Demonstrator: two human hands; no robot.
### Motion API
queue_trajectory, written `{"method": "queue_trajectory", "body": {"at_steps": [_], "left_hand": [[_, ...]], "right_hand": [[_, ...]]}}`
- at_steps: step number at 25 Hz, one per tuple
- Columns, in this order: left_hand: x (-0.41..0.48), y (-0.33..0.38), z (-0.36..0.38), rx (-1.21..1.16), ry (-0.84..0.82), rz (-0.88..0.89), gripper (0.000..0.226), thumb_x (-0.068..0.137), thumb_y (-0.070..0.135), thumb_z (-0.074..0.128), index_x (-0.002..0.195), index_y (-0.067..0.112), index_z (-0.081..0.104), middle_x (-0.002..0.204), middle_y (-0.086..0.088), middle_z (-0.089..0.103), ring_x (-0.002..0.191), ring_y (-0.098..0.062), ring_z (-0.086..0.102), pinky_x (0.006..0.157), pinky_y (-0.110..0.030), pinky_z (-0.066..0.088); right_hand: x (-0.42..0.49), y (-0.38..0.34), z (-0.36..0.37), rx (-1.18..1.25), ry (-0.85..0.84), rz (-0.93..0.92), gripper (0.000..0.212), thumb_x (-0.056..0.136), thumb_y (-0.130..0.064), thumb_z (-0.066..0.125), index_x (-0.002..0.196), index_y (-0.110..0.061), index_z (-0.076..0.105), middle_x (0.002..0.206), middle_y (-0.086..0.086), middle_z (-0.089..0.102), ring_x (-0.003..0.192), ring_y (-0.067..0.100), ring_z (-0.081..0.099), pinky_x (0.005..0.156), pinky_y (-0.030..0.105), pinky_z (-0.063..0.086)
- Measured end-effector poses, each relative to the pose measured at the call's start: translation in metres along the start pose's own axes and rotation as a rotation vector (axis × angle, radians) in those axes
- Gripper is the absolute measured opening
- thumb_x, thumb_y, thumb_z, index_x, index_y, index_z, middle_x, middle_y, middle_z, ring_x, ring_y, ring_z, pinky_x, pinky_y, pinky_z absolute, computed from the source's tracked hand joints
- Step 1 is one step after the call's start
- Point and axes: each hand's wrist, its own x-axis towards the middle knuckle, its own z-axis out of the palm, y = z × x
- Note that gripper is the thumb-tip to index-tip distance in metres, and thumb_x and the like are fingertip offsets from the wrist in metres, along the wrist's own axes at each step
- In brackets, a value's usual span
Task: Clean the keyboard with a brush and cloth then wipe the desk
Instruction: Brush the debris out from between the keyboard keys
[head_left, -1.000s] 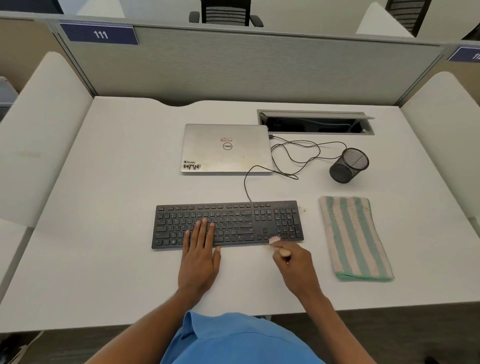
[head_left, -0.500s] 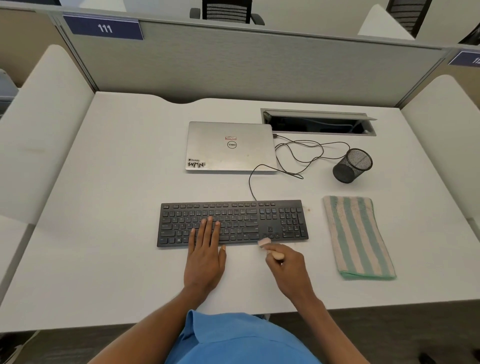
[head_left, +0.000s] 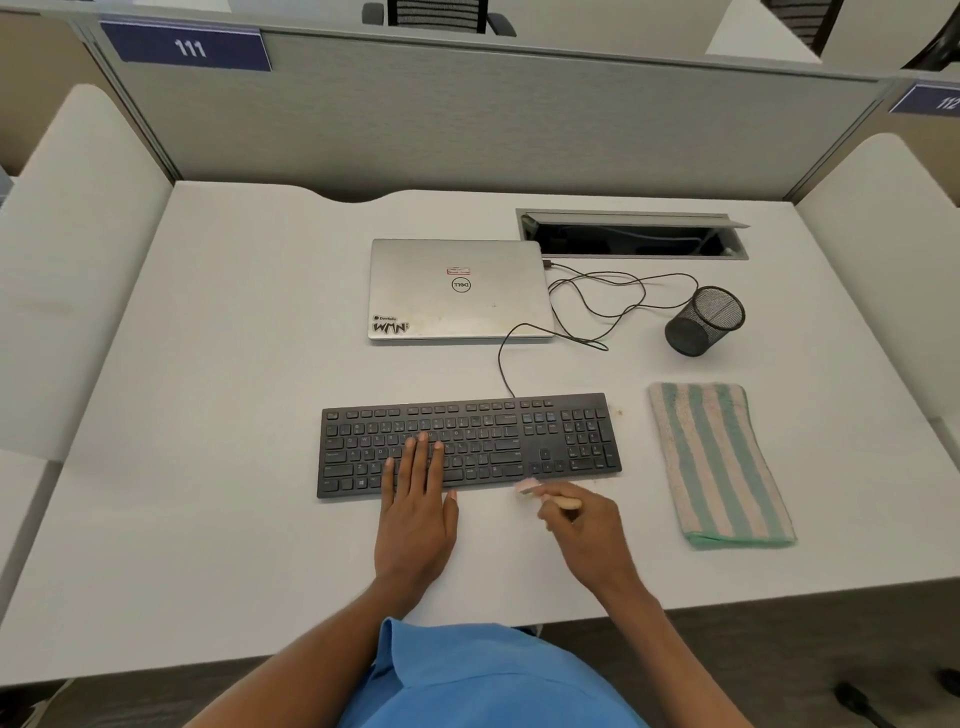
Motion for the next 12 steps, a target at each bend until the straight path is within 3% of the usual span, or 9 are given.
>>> {"method": "queue_trajectory", "body": {"at_steps": [5, 8, 12], "left_hand": [[-0.001, -0.001, 0.0, 0.001, 0.001, -0.004, 0.07, 0.106, 0.03, 0.039, 0.169, 0.012, 0.013, 0.178, -0.008, 0.004, 0.164, -0.024, -0.002, 0.131, -0.054, 0.009], [-0.001, 0.0, 0.0, 0.0, 0.004, 0.0, 0.07, 0.106, 0.03, 0.039, 0.169, 0.012, 0.014, 0.178, -0.009, 0.005, 0.164, -0.024, -0.001, 0.132, -0.054, 0.008], [0.0, 0.0, 0.0, 0.002, 0.004, 0.004, 0.07, 0.106, 0.031, 0.039, 0.169, 0.011, 0.016, 0.178, -0.008, 0.005, 0.164, -0.024, -0.001, 0.131, -0.054, 0.007]], "right_hand": [[0.009, 0.009, -0.044, -0.083, 0.332, 0.038, 0.018, 0.097, -0.009, 0.06, 0.09, -0.019, 0.073, 0.069, -0.006, 0.067, 0.059, 0.01, 0.058, 0.051, 0.017, 0.045], [0.012, 0.011, -0.04, -0.196, 0.312, 0.003, 0.016, 0.097, -0.01, 0.06, 0.085, -0.014, 0.07, 0.069, -0.001, 0.065, 0.062, 0.013, 0.059, 0.056, 0.029, 0.05], [0.007, -0.002, -0.005, -0.142, 0.158, -0.045, 0.014, 0.093, -0.008, 0.064, 0.094, -0.017, 0.074, 0.079, -0.008, 0.07, 0.076, 0.006, 0.065, 0.063, 0.014, 0.049]]}}
